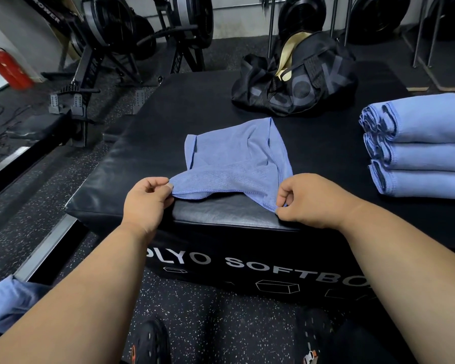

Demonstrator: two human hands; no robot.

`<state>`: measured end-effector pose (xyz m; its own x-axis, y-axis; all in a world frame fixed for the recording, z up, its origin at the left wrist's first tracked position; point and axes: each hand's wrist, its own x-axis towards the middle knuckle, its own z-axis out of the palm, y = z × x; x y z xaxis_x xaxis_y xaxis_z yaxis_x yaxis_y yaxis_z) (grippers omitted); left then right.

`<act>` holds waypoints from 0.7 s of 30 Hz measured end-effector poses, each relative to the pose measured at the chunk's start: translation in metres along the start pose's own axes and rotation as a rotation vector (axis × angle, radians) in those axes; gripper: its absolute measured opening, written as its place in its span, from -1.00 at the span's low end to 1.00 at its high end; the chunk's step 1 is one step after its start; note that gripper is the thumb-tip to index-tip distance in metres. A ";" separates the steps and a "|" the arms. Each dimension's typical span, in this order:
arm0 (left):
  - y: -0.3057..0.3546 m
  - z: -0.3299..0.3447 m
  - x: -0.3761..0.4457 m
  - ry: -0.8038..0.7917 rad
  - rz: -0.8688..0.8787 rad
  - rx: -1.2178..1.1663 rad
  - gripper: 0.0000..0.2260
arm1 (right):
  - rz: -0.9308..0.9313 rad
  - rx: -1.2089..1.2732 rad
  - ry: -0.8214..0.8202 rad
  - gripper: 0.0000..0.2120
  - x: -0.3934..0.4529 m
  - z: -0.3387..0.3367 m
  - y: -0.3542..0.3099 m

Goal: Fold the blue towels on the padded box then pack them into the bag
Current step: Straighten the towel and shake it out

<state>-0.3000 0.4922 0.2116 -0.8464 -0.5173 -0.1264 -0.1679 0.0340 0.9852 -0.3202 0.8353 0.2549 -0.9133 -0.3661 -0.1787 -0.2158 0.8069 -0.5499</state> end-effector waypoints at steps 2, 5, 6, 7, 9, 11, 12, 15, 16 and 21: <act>0.000 -0.001 0.000 -0.001 0.001 0.009 -0.92 | -0.002 0.011 -0.017 -0.94 0.000 -0.001 0.001; 0.000 -0.002 0.000 -0.005 0.006 0.005 -0.92 | -0.005 0.005 -0.028 -0.90 -0.002 -0.003 0.003; 0.000 -0.002 -0.001 -0.006 0.007 0.006 -0.92 | -0.006 0.003 -0.029 -0.89 -0.002 -0.003 0.004; 0.000 -0.002 -0.001 -0.007 0.007 0.006 -0.92 | -0.007 0.005 -0.033 -0.89 -0.001 -0.004 0.004; 0.000 -0.002 -0.001 -0.008 0.007 0.007 -0.93 | -0.009 0.013 -0.049 -0.90 0.000 -0.005 0.005; 0.002 -0.001 -0.001 -0.012 0.008 0.014 -0.94 | -0.018 0.001 -0.062 -0.91 0.002 -0.006 0.006; 0.002 -0.001 -0.002 -0.017 0.010 0.018 -0.93 | -0.023 -0.013 -0.059 -0.91 0.002 -0.007 0.005; 0.002 -0.003 -0.003 -0.048 0.012 0.022 -0.89 | -0.031 -0.054 -0.029 -0.92 0.003 -0.006 0.004; 0.002 -0.004 -0.003 -0.059 0.011 0.020 -0.88 | -0.037 -0.064 -0.022 -0.92 0.003 -0.005 0.004; 0.001 -0.008 -0.002 -0.099 -0.017 0.023 -0.82 | -0.107 -0.143 0.006 -0.90 0.002 -0.004 0.003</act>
<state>-0.2939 0.4864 0.2135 -0.8890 -0.4309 -0.1547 -0.1931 0.0467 0.9801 -0.3238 0.8390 0.2566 -0.8843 -0.4509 -0.1209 -0.3582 0.8215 -0.4437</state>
